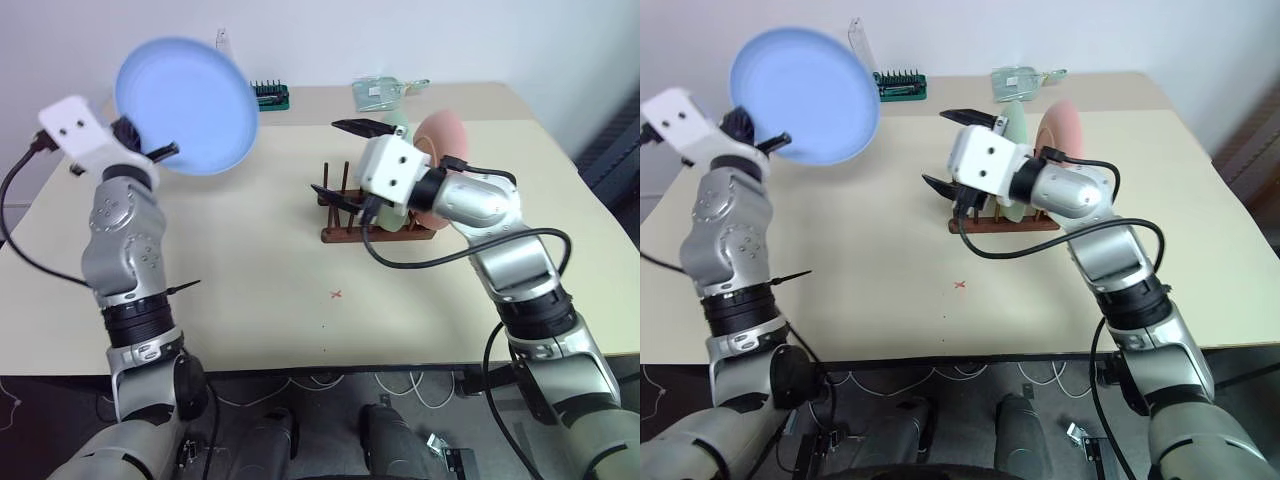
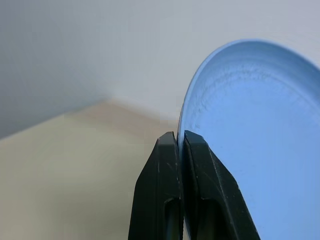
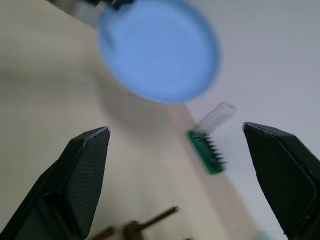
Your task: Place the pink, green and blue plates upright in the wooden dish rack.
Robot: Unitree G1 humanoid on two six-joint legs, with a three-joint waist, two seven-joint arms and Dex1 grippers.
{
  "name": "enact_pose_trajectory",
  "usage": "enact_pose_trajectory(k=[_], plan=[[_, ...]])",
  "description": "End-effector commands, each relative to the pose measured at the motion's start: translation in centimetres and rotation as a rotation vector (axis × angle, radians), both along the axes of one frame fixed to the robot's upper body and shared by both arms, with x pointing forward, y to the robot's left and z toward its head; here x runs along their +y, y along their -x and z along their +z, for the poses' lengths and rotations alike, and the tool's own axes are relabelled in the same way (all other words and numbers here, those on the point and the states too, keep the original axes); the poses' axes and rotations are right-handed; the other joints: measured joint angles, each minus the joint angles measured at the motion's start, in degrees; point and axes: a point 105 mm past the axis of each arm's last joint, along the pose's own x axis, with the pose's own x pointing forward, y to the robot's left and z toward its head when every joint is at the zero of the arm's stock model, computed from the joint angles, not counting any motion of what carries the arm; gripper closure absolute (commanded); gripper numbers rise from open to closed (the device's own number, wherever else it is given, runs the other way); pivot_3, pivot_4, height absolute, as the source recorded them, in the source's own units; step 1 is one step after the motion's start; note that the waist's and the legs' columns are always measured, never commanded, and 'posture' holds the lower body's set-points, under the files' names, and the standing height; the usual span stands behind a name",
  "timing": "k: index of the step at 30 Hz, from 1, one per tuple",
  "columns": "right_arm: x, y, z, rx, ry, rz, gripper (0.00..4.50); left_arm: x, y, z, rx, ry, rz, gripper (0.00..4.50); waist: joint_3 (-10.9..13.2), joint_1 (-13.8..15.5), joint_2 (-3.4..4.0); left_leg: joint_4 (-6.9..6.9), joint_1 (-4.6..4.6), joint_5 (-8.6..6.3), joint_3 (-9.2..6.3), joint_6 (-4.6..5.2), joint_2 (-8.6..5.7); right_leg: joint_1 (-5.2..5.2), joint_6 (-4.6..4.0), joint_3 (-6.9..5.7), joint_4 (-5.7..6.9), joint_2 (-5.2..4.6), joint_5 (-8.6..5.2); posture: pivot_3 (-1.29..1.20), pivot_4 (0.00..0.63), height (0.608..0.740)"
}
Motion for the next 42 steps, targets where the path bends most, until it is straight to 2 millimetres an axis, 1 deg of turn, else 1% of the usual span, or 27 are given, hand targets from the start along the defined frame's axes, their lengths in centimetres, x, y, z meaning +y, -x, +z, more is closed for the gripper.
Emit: enact_pose_trajectory(k=[1, 2, 4, 7, 10, 13, 17, 18, 20, 23, 25, 27, 28, 30, 33, 34, 36, 37, 38, 40, 42], plan=[[2.4, 0.6, 0.6, -0.203, 0.113, 0.039, 0.20, -2.6, 0.6, 3.4, -0.112, -0.061, -0.066, 4.48, 0.00, -0.02, -0.01, -0.02, -0.01, 0.01, 0.01, -0.02, 0.00, -0.03, 0.00, 0.01, 0.02, 0.00, 0.00, 0.00, 0.150, 0.740], [2.8, 0.6, 0.4, -0.232, 0.140, 0.046, 0.20, -3.2, 0.6, 3.8, -0.124, -0.069, -0.087, 4.48, 0.00, 0.02, -0.01, -0.02, -0.02, 0.02, 0.01, -0.03, 0.00, -0.04, 0.00, 0.01, 0.02, 0.01, 0.00, 0.00, 0.150, 0.740], [3.2, 0.0, 0.5, -0.305, 0.172, 0.021, 0.20, -5.0, 1.0, 4.7, -0.156, -0.062, -0.150, 4.48, 0.01, 0.20, -0.02, -0.01, -0.05, 0.03, 0.01, -0.05, 0.00, -0.05, 0.00, 0.01, 0.00, 0.00, 0.00, 0.00, 0.150, 0.740], [3.3, -0.6, 0.2, -0.364, 0.210, 0.005, 0.20, -6.8, 1.2, 4.9, -0.149, -0.063, -0.215, 4.48, 0.03, 0.52, -0.05, 0.02, -0.10, 0.04, 0.00, -0.05, -0.02, -0.05, 0.00, 0.01, -0.03, 0.00, 0.00, 0.00, 0.150, 0.740], [3.4, -1.1, 0.2, -0.426, 0.230, -0.014, 0.20, -8.0, 1.5, 4.7, -0.138, -0.061, -0.273, 4.48, 0.03, 0.48, -0.05, 0.02, -0.09, 0.04, -0.01, -0.06, -0.03, -0.04, 0.00, 0.02, -0.03, 0.00, 0.00, 0.00, 0.150, 0.740], [3.4, -1.7, 0.4, -0.485, 0.252, -0.041, 0.20, -8.6, 1.7, 4.9, -0.144, -0.043, -0.314, 4.48, 0.03, 0.21, -0.05, 0.02, -0.09, 0.04, -0.02, -0.07, -0.03, -0.05, 0.00, 0.02, -0.01, 0.02, 0.01, 0.00, 0.150, 0.740], [3.5, -3.0, 0.0, -0.502, 0.286, -0.088, 0.20, -9.5, 1.9, 4.9, -0.130, -0.050, -0.370, 4.48, 0.03, 0.04, -0.04, -0.02, -0.08, 0.05, 0.00, -0.08, 0.00, -0.10, -0.01, 0.05, 0.02, 0.05, 0.01, 0.00, 0.150, 0.740], [3.5, -3.2, 0.0, -0.501, 0.283, -0.097, 0.42, -9.9, 2.0, 4.9, -0.129, -0.054, -0.387, 4.50, 0.03, 0.09, -0.04, -0.01, -0.08, 0.05, -0.01, -0.08, 0.00, -0.10, -0.01, 0.06, 0.02, 0.06, 0.01, 0.00, 0.150, 0.740], [3.4, -3.5, 0.0, -0.503, 0.286, -0.109, 1.04, -10.2, 2.0, 4.8, -0.124, -0.063, -0.399, 4.50, 0.03, 0.22, -0.04, -0.01, -0.09, 0.06, 0.00, -0.08, 0.00, -0.09, -0.01, 0.07, 0.01, 0.06, 0.01, 0.00, 0.150, 0.740], [3.3, -3.7, 0.0, -0.506, 0.291, -0.119, 2.44, -10.0, 1.9, 4.7, -0.118, -0.052, -0.391, 4.50, 0.03, 0.26, -0.04, 0.00, -0.09, 0.06, 0.00, -0.08, -0.01, -0.09, -0.01, 0.08, 0.00, 0.06, 0.01, 0.00, 0.150, 0.740], [3.2, -3.7, 0.0, -0.510, 0.289, -0.123, 3.53, -9.8, 1.9, 4.6, -0.115, -0.043, -0.388, 4.50, 0.03, 0.28, -0.04, 0.00, -0.09, 0.06, 0.00, -0.09, -0.01, -0.09, -0.01, 0.08, 0.00, 0.06, 0.01, 0.00, 0.150, 0.740], [3.2, -3.6, 0.0, -0.518, 0.290, -0.125, 4.47, -9.8, 1.9, 4.7, -0.123, -0.026, -0.397, 4.50, 0.03, 0.12, -0.04, -0.01, -0.09, 0.06, 0.00, -0.09, -0.01, -0.09, -0.01, 0.08, 0.01, 0.07, 0.01, 0.00, 0.150, 0.740], [3.3, -3.5, 0.0, -0.522, 0.289, -0.124, 4.49, -9.7, 1.9, 4.7, -0.133, -0.003, -0.399, 4.19, 0.03, 0.12, -0.05, -0.01, -0.08, 0.06, 0.01, -0.09, 0.00, -0.10, -0.01, 0.10, 0.01, 0.08, 0.01, 0.00, 0.150, 0.740], [3.4, -3.3, 0.2, -0.528, 0.281, -0.117, 4.50, -8.8, 2.1, 5.3, -0.177, 0.059, -0.381, 3.57, 0.03, 0.25, -0.04, 0.00, -0.08, 0.06, 0.00, -0.09, 0.02, -0.09, -0.02, 0.11, 0.01, 0.12, 0.01, 0.00, 0.150, 0.740], [3.4, -3.2, 0.2, -0.529, 0.276, -0.114, 4.50, -8.0, 2.2, 5.8, -0.212, 0.099, -0.355, 2.08, 0.03, 0.15, -0.05, 0.00, -0.09, 0.06, 0.01, -0.10, 0.02, -0.10, -0.02, 0.13, 0.00, 0.12, 0.02, 0.00, 0.150, 0.740], [3.5, -3.2, 0.3, -0.527, 0.269, -0.110, 4.50, -7.3, 2.3, 6.2, -0.239, 0.119, -0.331, 1.58, 0.03, 0.16, -0.05, -0.01, -0.09, 0.07, 0.00, -0.10, 0.02, -0.10, -0.03, 0.13, 0.00, 0.13, 0.02, 0.00, 0.150, 0.740], [3.7, -2.4, 1.2, -0.493, 0.163, -0.075, 4.50, -1.1, 2.6, 7.1, -0.316, 0.224, -0.107, 0.60, 0.03, 0.07, -0.05, 0.00, -0.09, 0.07, 0.00, -0.11, 0.03, -0.10, -0.03, 0.13, 0.01, 0.14, 0.02, 0.00, 0.150, 0.740], [3.8, -2.1, 1.8, -0.484, 0.120, -0.060, 4.50, 1.3, 3.0, 7.1, -0.336, 0.231, -0.016, 0.60, 0.03, -0.20, -0.05, -0.01, -0.08, 0.08, 0.01, -0.12, 0.05, -0.11, -0.06, 0.14, -0.01, 0.16, 0.04, 0.00, 0.150, 0.740], [3.9, -1.6, 2.3, -0.472, 0.072, -0.037, 4.50, 3.0, 3.1, 6.9, -0.333, 0.217, 0.045, 0.60, 0.03, -0.73, -0.05, -0.02, -0.08, 0.08, 0.04, -0.12, 0.11, -0.14, -0.10, 0.16, -0.02, 0.21, 0.06, 0.00, 0.150, 0.740], [4.2, -0.7, 3.6, -0.406, -0.057, 0.008, 4.50, 4.8, 2.9, 6.0, -0.297, 0.164, 0.092, 0.60, 0.03, -1.23, -0.04, -0.11, -0.06, 0.10, 0.04, -0.16, 0.15, -0.18, -0.10, 0.17, 0.00, 0.25, 0.06, 0.00, 0.150, 0.740], [4.2, 0.0, 4.4, -0.349, -0.149, 0.042, 4.50, 5.6, 2.6, 5.2, -0.260, 0.111, 0.115, 0.60, 0.02, -1.11, -0.05, -0.12, -0.06, 0.10, 0.02, -0.17, 0.16, -0.18, -0.10, 0.17, -0.01, 0.26, 0.06, 0.00, 0.150, 0.740]])
